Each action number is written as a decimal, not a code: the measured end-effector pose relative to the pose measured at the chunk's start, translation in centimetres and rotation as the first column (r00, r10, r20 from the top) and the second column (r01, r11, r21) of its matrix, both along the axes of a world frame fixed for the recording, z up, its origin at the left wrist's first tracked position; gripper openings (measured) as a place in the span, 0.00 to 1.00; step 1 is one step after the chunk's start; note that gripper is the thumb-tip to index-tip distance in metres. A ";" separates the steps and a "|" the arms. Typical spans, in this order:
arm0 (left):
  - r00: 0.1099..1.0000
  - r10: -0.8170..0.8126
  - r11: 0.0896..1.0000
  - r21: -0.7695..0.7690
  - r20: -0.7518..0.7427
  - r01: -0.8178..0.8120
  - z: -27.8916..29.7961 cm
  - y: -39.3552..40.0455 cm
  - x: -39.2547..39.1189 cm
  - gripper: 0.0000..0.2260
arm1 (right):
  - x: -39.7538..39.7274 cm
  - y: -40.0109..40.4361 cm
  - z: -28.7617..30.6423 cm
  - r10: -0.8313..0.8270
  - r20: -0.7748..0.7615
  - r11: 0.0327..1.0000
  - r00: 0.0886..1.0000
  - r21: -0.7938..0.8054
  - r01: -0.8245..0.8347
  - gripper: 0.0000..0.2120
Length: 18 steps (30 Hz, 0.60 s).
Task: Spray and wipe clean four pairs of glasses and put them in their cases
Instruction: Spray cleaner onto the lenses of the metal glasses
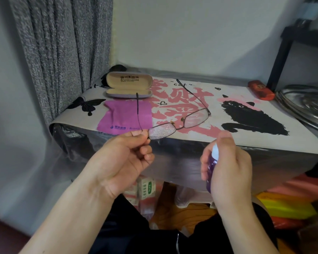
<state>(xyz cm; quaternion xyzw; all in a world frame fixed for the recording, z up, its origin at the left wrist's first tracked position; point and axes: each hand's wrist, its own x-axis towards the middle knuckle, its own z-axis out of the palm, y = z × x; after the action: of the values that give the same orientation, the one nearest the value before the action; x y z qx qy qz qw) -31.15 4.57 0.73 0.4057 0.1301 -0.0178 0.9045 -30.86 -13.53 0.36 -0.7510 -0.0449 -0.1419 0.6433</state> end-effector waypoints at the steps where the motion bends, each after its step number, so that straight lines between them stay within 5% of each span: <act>1: 1.000 0.013 1.000 0.011 0.007 -0.013 -0.1 0.1 0.1 0.07 | 0.6 -0.2 0.4 -0.002 -0.020 1.000 1.000 -0.019 0.002 0.35; 4: 0.995 0.072 0.992 0.099 0.063 -0.078 -0.4 0.9 0.4 0.03 | 5.5 -1.8 2.3 -0.024 -0.099 0.999 0.995 0.033 0.027 0.31; 7: 0.974 0.154 0.960 0.209 0.166 -0.187 -0.6 2.2 0.7 0.04 | 13.0 -4.5 4.0 -0.060 -0.168 0.993 0.984 0.093 0.076 0.08; 13: 0.919 0.231 0.822 0.441 0.319 -0.360 -1.2 3.8 1.6 0.08 | 22.5 -8.1 3.3 -0.225 -0.093 0.961 0.970 -0.186 0.205 0.13; 18: 0.936 0.183 0.856 0.420 0.300 -0.302 -1.8 3.7 2.1 0.08 | 24.0 -9.1 0.2 -0.196 -0.094 0.927 0.976 -0.344 0.153 0.19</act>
<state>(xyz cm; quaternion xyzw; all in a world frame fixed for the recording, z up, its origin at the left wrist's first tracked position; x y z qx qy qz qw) -29.02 8.31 -1.11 0.5870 0.0664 0.1794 0.7866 -6.83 -22.66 0.55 -0.8577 0.0395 -0.1412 0.4928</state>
